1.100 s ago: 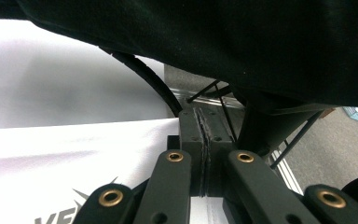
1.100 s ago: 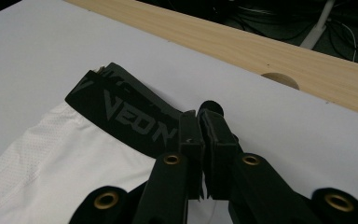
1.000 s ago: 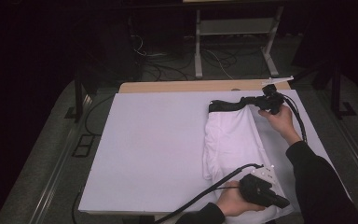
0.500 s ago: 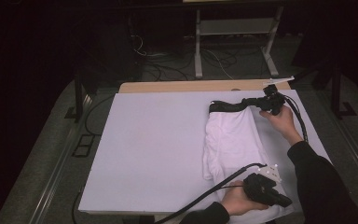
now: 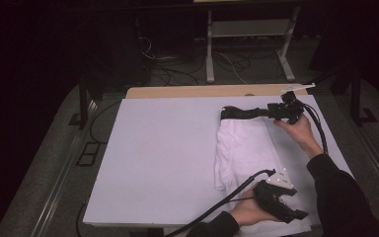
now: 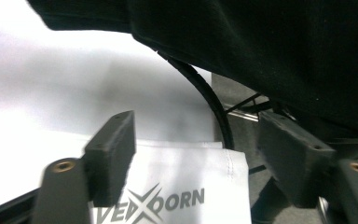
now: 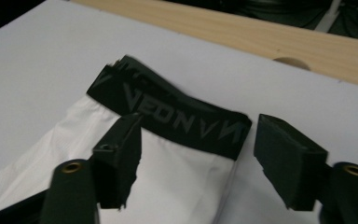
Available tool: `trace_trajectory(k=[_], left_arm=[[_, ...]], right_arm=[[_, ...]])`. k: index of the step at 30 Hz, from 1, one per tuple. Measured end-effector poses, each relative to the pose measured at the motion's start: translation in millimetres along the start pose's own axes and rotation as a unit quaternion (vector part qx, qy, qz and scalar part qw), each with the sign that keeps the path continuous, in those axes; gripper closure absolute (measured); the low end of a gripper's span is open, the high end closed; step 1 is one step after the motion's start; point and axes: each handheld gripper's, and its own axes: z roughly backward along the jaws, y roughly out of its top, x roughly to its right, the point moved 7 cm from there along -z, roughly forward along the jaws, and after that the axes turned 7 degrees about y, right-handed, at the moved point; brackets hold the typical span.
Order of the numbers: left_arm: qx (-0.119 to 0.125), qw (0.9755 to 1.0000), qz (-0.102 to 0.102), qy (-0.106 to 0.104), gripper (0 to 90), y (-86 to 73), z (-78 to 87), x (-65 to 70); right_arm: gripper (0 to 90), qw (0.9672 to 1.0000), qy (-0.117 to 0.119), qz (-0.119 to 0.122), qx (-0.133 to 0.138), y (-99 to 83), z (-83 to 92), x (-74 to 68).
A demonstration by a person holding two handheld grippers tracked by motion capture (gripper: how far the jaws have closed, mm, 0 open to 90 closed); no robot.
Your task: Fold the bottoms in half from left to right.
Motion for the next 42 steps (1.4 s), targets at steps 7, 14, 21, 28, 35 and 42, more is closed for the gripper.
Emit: trace_trajectory(k=[7,14,21,28,35,42], left_arm=[[0.0,0.9999,0.004,0.01,9.3,4.7,13.3,-5.8],[-0.015,0.9995,0.007,0.026,0.0,6.6,28.8,-12.6],[-0.01,0.9989,0.007,0.044,0.0,9.8,47.3,-21.7],[-0.003,0.9979,0.008,0.064,0.0,13.9,64.5,-32.8],[0.001,0.9962,0.01,0.087,0.0,15.8,82.4,-46.0],[0.007,0.9936,0.016,0.111,0.0,15.5,101.6,-64.0]], right_arm=[[4.9,0.9999,0.009,0.007,-0.001,-0.5,8.8,-11.2],[0.0,0.9999,0.01,0.009,0.006,1.5,20.9,-20.9],[0.0,0.9998,0.013,0.006,0.015,-0.9,28.5,-26.8],[0.0,0.9997,0.017,0.01,0.018,-4.0,32.1,-34.7],[0.0,0.9993,0.023,0.015,0.026,-2.2,35.6,-43.7],[0.0,0.9994,0.022,0.018,0.021,-5.8,34.2,-47.9]])
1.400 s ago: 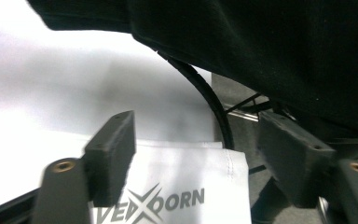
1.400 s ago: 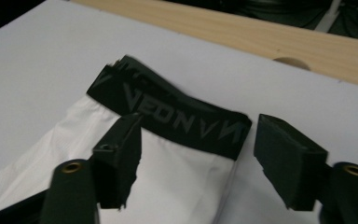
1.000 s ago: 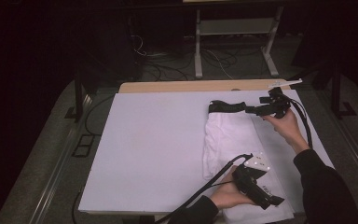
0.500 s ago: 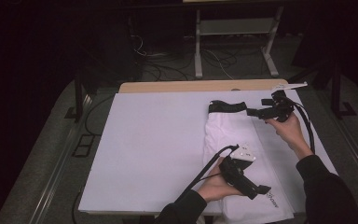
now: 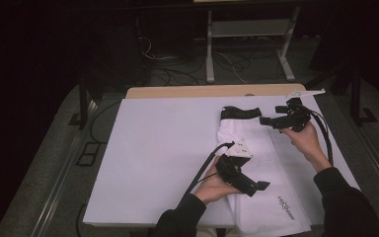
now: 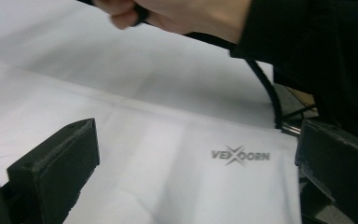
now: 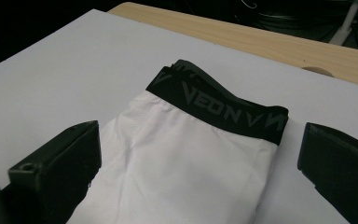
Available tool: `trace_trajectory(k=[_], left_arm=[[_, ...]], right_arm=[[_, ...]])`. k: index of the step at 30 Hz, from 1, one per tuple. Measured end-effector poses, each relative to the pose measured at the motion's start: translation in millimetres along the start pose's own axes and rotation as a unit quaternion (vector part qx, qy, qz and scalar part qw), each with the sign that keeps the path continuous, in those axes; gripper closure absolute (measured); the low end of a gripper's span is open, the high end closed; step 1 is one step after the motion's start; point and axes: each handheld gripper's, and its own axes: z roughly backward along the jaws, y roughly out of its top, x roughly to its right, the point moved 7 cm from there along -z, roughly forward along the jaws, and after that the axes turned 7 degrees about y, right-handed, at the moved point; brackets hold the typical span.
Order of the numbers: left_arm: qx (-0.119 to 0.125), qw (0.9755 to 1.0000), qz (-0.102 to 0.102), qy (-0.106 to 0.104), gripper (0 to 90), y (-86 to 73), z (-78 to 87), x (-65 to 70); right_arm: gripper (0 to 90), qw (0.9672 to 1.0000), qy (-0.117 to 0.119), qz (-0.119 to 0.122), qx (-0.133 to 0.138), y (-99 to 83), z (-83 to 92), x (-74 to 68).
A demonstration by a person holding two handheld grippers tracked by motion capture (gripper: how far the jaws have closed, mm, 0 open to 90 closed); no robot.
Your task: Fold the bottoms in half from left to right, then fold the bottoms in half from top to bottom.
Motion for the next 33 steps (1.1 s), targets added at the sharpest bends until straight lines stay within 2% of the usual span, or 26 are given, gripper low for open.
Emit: trace_trajectory(k=[5,11,22,33], left_arm=[[0.007,0.9998,0.008,0.017,0.0,3.3,7.2,-17.7],[0.005,0.9993,0.012,0.034,0.0,5.6,9.0,-39.0],[0.006,0.9982,0.026,0.054,0.0,10.2,11.0,-74.3],[0.004,0.9962,0.045,0.075,0.0,14.9,15.4,-107.0]], right_arm=[[0.0,1.0,0.0,-0.006,0.003,-2.5,-1.3,2.8],[0.0,1.0,0.001,-0.009,0.0,-6.2,-2.4,5.8],[0.0,1.0,-0.002,-0.005,-0.006,-8.5,-1.0,10.6],[0.0,0.9998,-0.002,-0.014,-0.009,-12.6,-0.8,18.6]])
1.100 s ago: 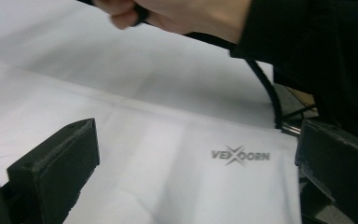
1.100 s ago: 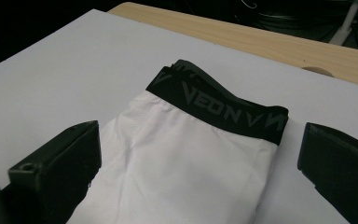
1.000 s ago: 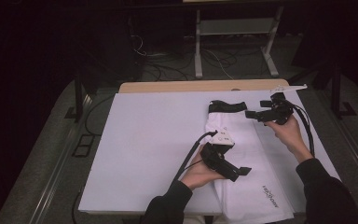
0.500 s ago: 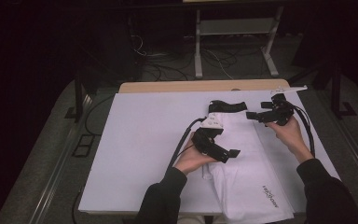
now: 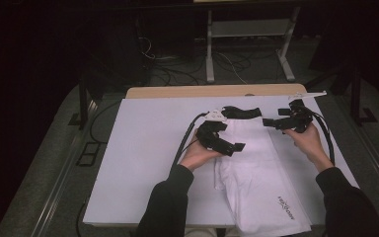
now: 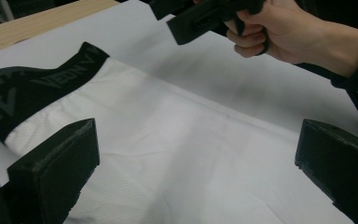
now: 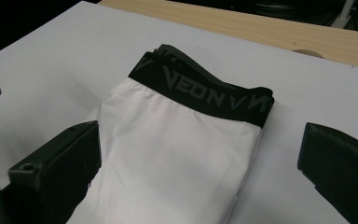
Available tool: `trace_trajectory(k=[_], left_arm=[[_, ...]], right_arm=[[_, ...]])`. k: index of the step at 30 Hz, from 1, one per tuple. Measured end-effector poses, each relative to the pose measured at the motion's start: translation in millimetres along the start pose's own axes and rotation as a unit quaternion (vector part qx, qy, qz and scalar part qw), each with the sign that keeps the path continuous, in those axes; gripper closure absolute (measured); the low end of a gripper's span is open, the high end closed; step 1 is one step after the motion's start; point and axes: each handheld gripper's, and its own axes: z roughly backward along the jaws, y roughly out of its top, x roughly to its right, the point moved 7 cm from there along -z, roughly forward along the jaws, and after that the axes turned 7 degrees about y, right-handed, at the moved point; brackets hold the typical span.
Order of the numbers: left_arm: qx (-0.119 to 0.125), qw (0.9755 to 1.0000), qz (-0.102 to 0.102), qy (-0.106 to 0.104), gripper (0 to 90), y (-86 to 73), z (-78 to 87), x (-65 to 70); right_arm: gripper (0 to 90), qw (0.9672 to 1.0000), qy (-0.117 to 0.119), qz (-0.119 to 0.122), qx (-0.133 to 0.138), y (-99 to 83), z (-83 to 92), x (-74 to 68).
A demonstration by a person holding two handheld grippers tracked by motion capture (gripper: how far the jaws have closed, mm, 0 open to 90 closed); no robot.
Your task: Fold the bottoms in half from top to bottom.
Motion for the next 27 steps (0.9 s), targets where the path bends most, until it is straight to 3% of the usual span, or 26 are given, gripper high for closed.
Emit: trace_trajectory(k=[12,27], left_arm=[[-0.01,0.9995,0.025,0.018,0.0,-2.6,-7.0,-33.7],[-0.009,0.9982,0.054,0.026,0.0,-2.7,-18.5,-64.8]], right_arm=[[0.0,0.9999,0.001,-0.008,-0.009,-5.4,-6.8,7.3],[0.0,0.9995,0.0,-0.026,-0.016,-9.3,-15.9,17.1]])
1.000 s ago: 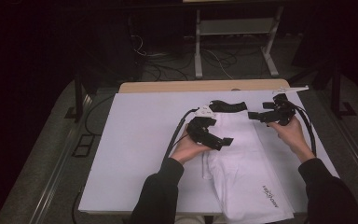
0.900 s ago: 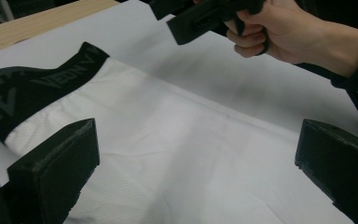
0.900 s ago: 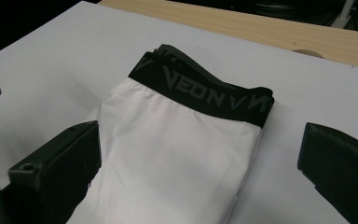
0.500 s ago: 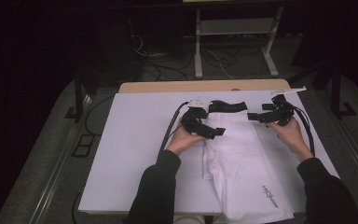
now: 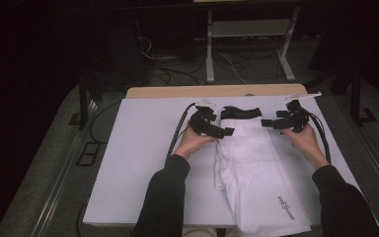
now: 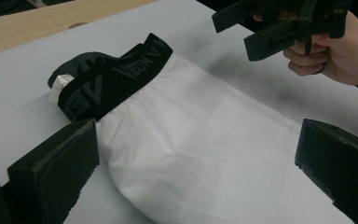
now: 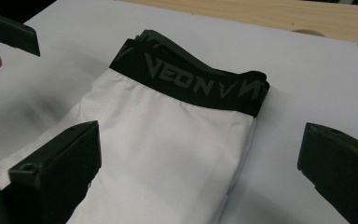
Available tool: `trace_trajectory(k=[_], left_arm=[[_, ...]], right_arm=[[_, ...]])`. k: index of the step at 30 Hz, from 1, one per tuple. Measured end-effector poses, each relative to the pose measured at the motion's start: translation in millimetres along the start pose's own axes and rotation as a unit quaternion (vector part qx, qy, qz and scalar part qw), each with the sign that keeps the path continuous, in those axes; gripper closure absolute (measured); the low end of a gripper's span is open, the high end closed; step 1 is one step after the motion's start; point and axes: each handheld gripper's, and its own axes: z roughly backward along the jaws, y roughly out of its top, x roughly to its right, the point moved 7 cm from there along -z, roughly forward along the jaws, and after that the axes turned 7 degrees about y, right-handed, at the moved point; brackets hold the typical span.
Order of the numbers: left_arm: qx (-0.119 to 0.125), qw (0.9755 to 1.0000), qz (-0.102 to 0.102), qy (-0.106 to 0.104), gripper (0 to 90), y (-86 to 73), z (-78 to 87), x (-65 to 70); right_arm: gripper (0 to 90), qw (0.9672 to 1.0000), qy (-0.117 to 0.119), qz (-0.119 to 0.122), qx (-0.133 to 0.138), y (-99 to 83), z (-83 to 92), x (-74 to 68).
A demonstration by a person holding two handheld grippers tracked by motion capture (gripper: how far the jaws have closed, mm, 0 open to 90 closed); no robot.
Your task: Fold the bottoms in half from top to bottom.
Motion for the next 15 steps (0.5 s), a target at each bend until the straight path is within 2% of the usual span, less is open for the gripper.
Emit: trace_trajectory(k=[7,15], left_arm=[[-0.019,0.9997,0.014,0.009,0.0,-1.4,-7.6,-12.0],[-0.022,0.9992,0.033,0.011,0.0,-2.7,-19.5,-21.5]], right_arm=[[0.0,1.0,-0.005,-0.004,-0.008,0.7,-4.1,5.8],[0.0,0.9998,-0.007,-0.005,-0.02,6.5,-10.3,6.7]])
